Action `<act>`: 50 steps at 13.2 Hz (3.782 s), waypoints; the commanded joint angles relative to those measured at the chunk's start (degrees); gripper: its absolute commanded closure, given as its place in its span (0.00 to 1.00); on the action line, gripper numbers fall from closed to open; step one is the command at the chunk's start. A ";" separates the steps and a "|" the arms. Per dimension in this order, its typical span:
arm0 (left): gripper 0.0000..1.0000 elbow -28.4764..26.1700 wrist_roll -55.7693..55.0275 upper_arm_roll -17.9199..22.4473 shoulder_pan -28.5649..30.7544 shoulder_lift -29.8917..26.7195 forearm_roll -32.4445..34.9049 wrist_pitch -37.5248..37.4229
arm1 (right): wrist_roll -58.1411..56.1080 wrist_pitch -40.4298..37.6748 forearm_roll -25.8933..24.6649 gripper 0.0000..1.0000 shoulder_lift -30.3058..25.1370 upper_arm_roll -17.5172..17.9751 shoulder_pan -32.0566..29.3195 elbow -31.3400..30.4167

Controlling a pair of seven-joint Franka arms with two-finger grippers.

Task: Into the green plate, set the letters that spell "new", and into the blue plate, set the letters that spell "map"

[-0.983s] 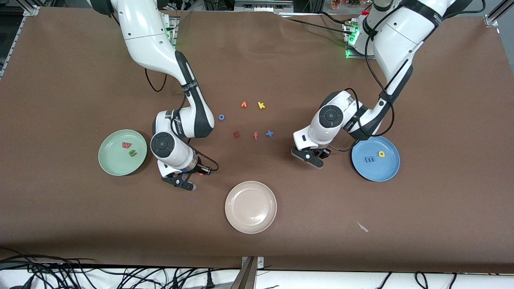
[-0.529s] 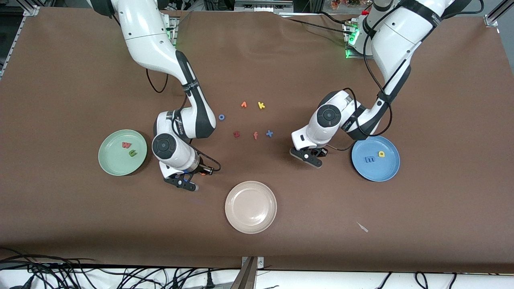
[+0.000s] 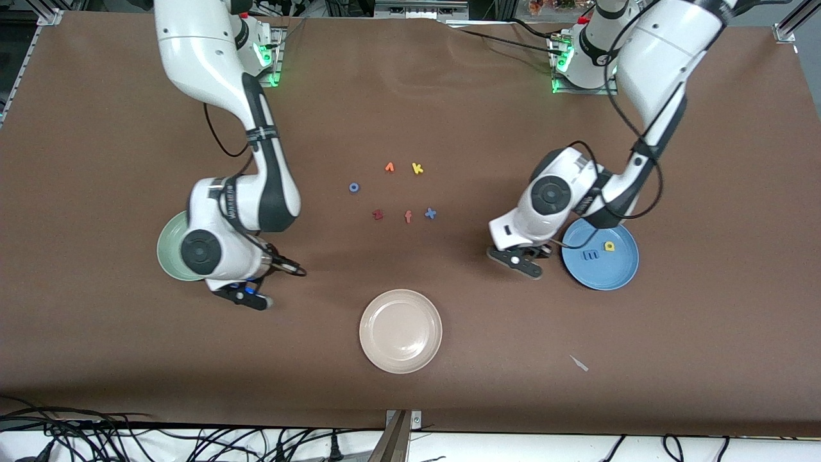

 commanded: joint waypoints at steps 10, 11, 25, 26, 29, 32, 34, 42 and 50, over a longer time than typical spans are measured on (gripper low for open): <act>0.96 -8.19 21.09 -1.39 18.33 -5.37 -5.45 -6.45 | -12.80 1.50 -2.18 1.00 -5.04 -8.62 -1.99 -16.37; 0.95 -10.12 21.09 -2.44 18.68 -5.63 -5.54 -5.13 | -12.63 1.77 -2.09 0.66 -4.86 -8.62 -2.17 -16.19; 0.00 18.66 20.91 -7.64 18.86 -12.75 -6.07 -41.38 | -11.92 -16.24 -2.00 0.00 -5.56 -8.71 1.43 -1.87; 0.00 21.39 21.00 -7.81 18.94 -13.97 -6.50 -44.46 | -11.84 -17.46 -2.09 0.00 -5.56 -9.23 2.48 -1.26; 0.00 30.19 20.47 -7.46 18.94 -15.04 -8.34 -49.84 | -11.66 -17.83 -3.23 0.00 -9.40 -8.72 4.86 -1.77; 0.00 32.92 20.74 -7.03 18.94 -14.78 -8.53 -49.86 | -11.92 -16.43 -8.48 0.00 -17.13 -1.98 2.34 -4.50; 0.00 33.63 21.09 -7.11 19.03 -14.51 -8.70 -49.86 | -12.01 -16.25 -14.81 0.00 -22.24 7.25 -4.60 -5.38; 0.00 26.02 13.73 8.87 9.37 -21.88 -20.10 -42.69 | -12.80 -17.02 -29.95 0.00 -38.77 19.77 -20.88 -9.07; 0.00 12.36 1.66 15.30 5.76 -34.03 -23.38 -39.21 | -13.86 -19.58 -29.34 0.00 -42.73 21.96 -28.62 -9.33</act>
